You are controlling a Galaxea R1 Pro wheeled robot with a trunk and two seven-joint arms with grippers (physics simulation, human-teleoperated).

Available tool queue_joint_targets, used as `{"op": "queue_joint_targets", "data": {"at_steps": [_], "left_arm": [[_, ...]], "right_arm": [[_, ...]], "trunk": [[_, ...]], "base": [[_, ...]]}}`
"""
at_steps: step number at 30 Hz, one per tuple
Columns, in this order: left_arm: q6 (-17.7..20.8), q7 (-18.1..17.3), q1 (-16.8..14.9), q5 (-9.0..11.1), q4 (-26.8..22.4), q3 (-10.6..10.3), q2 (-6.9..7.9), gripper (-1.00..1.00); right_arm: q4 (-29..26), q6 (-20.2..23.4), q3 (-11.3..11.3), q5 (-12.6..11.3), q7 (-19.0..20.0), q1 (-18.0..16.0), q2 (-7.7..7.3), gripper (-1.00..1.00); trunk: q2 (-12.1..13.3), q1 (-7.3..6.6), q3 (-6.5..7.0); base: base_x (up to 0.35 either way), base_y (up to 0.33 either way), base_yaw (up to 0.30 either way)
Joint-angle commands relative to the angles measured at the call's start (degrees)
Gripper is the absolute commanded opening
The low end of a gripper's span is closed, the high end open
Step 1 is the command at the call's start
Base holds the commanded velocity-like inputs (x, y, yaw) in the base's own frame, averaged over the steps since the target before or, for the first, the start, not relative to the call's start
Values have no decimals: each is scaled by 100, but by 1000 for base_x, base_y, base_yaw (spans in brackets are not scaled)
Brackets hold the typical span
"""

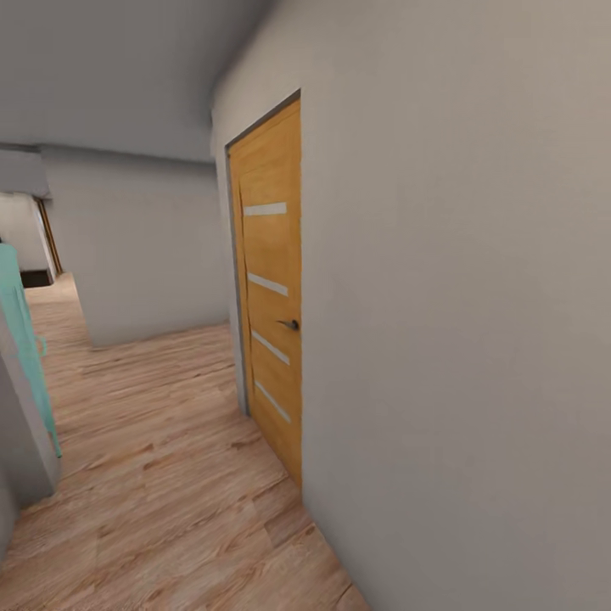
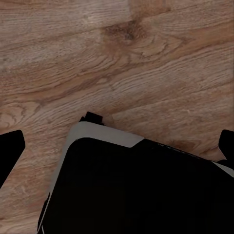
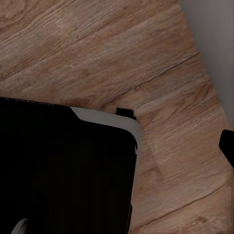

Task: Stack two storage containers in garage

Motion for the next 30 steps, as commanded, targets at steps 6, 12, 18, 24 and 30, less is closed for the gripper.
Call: {"op": "queue_joint_targets", "data": {"at_steps": [6,12,18,24,30], "left_arm": [[-13,16,1,41,2,-49,-1,100],[-6,15,0,40,2,-49,-1,100],[0,15,1,35,2,-49,-1,100],[-3,15,0,39,2,-49,-1,100],[-6,15,2,37,2,-49,-1,100]], "right_arm": [[11,-26,3,47,3,-3,-2,100],[11,-26,-11,41,2,-3,-2,100],[11,-29,-22,33,-4,-3,-2,100],[11,-29,-27,30,-5,-3,-2,100],[11,-27,-14,36,-5,-3,-2,100]], "trunk": [[-3,4,-2],[-3,4,-2],[-3,4,-2],[-3,4,-2],[-3,4,-2]], "base": [[194,0,269],[194,0,269],[194,0,269],[194,0,269],[193,0,269]]}}
